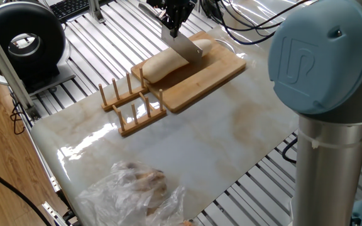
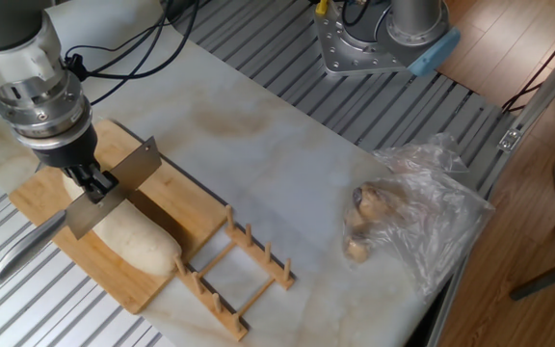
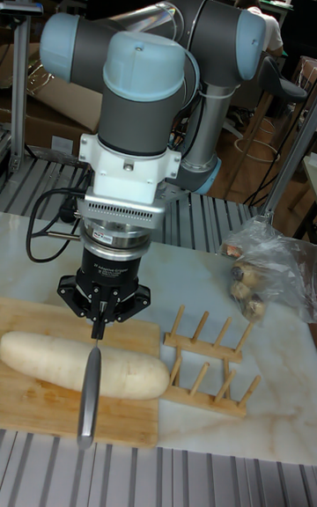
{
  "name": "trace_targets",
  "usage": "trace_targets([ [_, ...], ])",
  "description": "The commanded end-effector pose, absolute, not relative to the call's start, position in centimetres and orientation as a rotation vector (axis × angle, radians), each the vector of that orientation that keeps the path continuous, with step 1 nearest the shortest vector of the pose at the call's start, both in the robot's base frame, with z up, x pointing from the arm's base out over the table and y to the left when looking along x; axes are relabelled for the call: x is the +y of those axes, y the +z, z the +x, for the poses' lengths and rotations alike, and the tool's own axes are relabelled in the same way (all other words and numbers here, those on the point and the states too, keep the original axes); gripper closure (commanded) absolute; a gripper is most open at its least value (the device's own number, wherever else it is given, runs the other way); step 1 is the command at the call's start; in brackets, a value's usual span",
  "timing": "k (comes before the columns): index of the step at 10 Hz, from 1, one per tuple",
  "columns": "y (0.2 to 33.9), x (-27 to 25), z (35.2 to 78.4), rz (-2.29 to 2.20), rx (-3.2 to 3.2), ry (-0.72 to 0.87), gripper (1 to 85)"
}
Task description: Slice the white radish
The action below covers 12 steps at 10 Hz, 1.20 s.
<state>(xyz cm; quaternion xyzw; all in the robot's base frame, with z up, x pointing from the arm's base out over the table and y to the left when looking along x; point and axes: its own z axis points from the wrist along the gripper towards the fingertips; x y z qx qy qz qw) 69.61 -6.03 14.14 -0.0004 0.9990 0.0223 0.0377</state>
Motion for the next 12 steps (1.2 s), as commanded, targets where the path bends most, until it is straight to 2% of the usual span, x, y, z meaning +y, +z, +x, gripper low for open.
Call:
trace_targets([
  [1, 14.03, -5.73, 69.75, 0.013, 3.062, 0.098, 84.3],
  [12, 13.34, -5.98, 70.01, 0.027, 3.070, 0.085, 84.3],
])
